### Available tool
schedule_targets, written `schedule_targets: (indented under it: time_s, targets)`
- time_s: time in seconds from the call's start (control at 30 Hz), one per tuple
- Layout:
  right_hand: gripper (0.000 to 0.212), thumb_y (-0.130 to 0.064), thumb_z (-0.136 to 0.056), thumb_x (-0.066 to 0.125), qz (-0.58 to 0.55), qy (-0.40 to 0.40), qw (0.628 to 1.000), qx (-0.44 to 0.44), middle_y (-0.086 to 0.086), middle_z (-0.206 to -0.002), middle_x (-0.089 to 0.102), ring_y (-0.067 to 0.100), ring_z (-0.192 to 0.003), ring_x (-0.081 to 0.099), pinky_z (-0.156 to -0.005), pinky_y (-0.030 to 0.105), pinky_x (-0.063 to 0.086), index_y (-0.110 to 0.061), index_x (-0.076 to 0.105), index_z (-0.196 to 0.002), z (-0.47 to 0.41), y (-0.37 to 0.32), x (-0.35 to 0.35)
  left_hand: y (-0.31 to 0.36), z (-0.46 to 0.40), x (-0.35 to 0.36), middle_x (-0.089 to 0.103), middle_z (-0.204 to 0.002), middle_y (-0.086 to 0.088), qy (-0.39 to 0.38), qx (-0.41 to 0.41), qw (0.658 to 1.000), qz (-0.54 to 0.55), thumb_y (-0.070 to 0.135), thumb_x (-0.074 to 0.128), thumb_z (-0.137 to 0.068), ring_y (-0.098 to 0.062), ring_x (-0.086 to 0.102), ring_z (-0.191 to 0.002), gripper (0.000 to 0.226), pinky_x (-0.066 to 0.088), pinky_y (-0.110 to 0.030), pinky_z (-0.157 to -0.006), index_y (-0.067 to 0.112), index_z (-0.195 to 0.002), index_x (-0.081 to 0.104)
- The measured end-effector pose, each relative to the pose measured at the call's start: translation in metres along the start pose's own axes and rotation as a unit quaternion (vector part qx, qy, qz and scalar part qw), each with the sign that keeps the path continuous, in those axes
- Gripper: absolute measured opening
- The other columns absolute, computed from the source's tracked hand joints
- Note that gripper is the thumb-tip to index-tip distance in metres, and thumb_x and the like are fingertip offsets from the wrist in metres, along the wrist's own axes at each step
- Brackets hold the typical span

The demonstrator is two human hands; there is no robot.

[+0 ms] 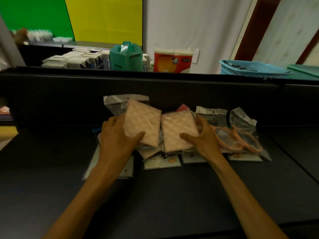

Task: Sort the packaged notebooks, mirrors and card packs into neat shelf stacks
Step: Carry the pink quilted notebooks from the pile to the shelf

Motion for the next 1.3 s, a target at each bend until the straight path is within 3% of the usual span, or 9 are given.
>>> schedule_targets:
  time_s: [0.13,0.3,0.5,0.63,0.73,0.93,1.07,1.2,1.3]
  targets:
    - [0.074,-0.022,-0.074,0.078,-0.02,-0.001,0.999,0.026,0.002,-0.134,0.051,0.016,-0.116,0.051,-0.096,0.038,0.047,-0.021,0.039,-0.138,-0.002,0.009,-0.003,-0.006,-0.006,-0.002,0.04,-0.139,-0.009,-0.03,-0.056,0.996,0.06,0.042,0.078,-0.07,-0.027,0.044,-0.122,0.082,0.039,-0.04,-0.098,0.021,-0.139,0.04]
    - [0.062,-0.026,-0.08,0.073,-0.016,0.005,1.0,0.017,0.001,-0.13,0.053,0.014,-0.112,0.052,-0.093,0.035,0.048,-0.02,0.044,-0.135,-0.001,0.01,-0.004,-0.018,-0.01,-0.004,0.051,-0.131,-0.006,-0.05,-0.098,0.985,0.135,0.035,0.077,-0.073,-0.025,0.05,-0.117,0.07,0.041,-0.033,-0.085,0.019,-0.134,0.046]
    - [0.055,-0.025,-0.086,0.065,-0.091,-0.003,0.995,0.051,-0.005,-0.124,0.049,0.013,-0.107,0.052,-0.085,0.03,0.049,-0.024,0.04,-0.135,0.003,0.012,-0.006,-0.033,-0.015,-0.004,0.055,-0.122,-0.004,-0.064,-0.118,0.957,0.256,0.03,0.065,-0.085,-0.021,0.058,-0.103,0.042,0.052,-0.047,-0.087,0.027,-0.122,0.047]
    - [0.053,-0.021,-0.09,0.06,-0.138,0.016,0.988,0.064,-0.005,-0.125,0.048,0.014,-0.107,0.053,-0.076,0.025,0.049,-0.025,0.038,-0.137,0.006,0.013,-0.014,-0.039,-0.015,-0.006,0.055,-0.12,-0.002,-0.064,-0.128,0.932,0.334,0.028,0.062,-0.086,-0.023,0.059,-0.104,0.029,0.053,-0.051,-0.087,0.037,-0.11,0.049]
    - [0.046,-0.014,-0.092,0.055,-0.166,0.039,0.984,0.051,-0.005,-0.121,0.051,0.008,-0.102,0.055,-0.071,0.022,0.048,-0.025,0.041,-0.135,0.008,0.011,-0.027,-0.037,-0.012,-0.009,0.055,-0.12,0.0,-0.066,-0.123,0.911,0.388,0.022,0.061,-0.088,-0.023,0.059,-0.105,0.03,0.055,-0.048,-0.083,0.035,-0.113,0.049]
    - [0.055,-0.016,-0.09,0.059,-0.172,0.083,0.982,0.012,-0.002,-0.135,0.049,0.011,-0.115,0.054,-0.088,0.032,0.053,-0.025,0.038,-0.14,0.022,0.015,-0.063,-0.011,0.006,-0.017,0.057,-0.111,0.007,-0.092,-0.07,0.884,0.453,0.02,0.065,-0.078,-0.019,0.064,-0.097,0.038,0.057,-0.032,-0.068,0.036,-0.109,0.051]
    - [0.052,-0.012,-0.09,0.058,-0.176,0.1,0.979,-0.018,-0.006,-0.131,0.053,0.007,-0.114,0.055,-0.078,0.019,0.054,-0.023,0.041,-0.138,0.044,0.022,-0.094,0.025,0.021,0.005,0.059,-0.116,0.0,-0.144,-0.07,0.84,0.518,0.014,0.068,-0.07,-0.018,0.07,-0.09,0.052,0.059,-0.029,-0.06,0.025,-0.117,0.048]
    - [0.049,-0.011,-0.09,0.059,-0.182,0.126,0.975,-0.027,-0.002,-0.132,0.056,0.012,-0.117,0.057,-0.087,0.029,0.053,-0.028,0.045,-0.134,0.072,0.036,-0.142,0.074,0.044,0.04,0.057,-0.122,0.006,-0.188,-0.022,0.846,0.498,0.014,0.069,-0.067,-0.014,0.065,-0.101,0.063,0.058,-0.024,-0.066,0.04,-0.119,0.044]
    - [0.051,-0.012,-0.089,0.059,-0.18,0.151,0.972,-0.02,-0.002,-0.128,0.06,0.013,-0.113,0.061,-0.086,0.032,0.054,-0.025,0.044,-0.136,0.099,0.053,-0.188,0.117,0.071,0.078,0.055,-0.122,0.01,-0.234,-0.027,0.816,0.527,0.002,0.064,-0.073,-0.02,0.065,-0.101,0.072,0.058,-0.03,-0.06,0.043,-0.126,0.039]
Point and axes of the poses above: each hand's wrist, its own z-axis away from the middle knuckle, its own x-axis out of the palm, y = z × x, the point moved 7 cm from there along -z, towards the middle knuckle
